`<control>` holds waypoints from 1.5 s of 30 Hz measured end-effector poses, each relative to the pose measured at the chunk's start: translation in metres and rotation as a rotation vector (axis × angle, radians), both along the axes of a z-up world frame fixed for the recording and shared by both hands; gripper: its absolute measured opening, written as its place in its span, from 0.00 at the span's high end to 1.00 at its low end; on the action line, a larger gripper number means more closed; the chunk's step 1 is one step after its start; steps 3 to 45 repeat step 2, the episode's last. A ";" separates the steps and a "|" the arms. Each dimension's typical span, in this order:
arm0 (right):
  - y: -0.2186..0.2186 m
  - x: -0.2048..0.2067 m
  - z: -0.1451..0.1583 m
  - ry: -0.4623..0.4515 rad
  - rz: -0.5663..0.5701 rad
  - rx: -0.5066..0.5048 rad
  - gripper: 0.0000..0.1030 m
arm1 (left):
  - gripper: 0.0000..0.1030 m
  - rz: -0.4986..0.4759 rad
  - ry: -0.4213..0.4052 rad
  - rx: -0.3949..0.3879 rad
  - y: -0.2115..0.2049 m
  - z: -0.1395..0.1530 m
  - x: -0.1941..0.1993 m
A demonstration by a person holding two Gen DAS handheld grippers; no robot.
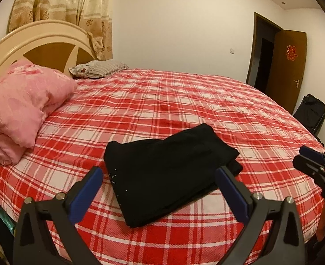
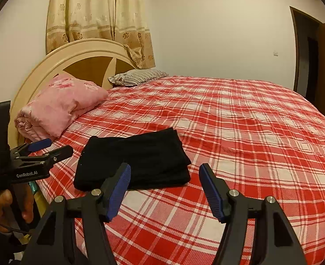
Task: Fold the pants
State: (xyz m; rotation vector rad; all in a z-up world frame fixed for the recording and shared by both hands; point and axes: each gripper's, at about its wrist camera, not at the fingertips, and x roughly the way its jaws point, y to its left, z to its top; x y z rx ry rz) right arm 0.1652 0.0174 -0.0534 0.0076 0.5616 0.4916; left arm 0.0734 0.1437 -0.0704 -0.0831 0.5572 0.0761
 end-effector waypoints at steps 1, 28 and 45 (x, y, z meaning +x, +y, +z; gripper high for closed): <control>0.000 0.000 -0.001 0.002 0.000 0.001 0.36 | 0.00 0.000 0.002 0.009 -0.001 0.000 0.000; -0.001 0.000 -0.001 0.003 0.000 0.003 0.36 | 0.00 -0.002 0.006 0.007 -0.002 -0.001 0.001; -0.001 0.000 -0.001 0.003 0.000 0.003 0.36 | 0.00 -0.002 0.006 0.007 -0.002 -0.001 0.001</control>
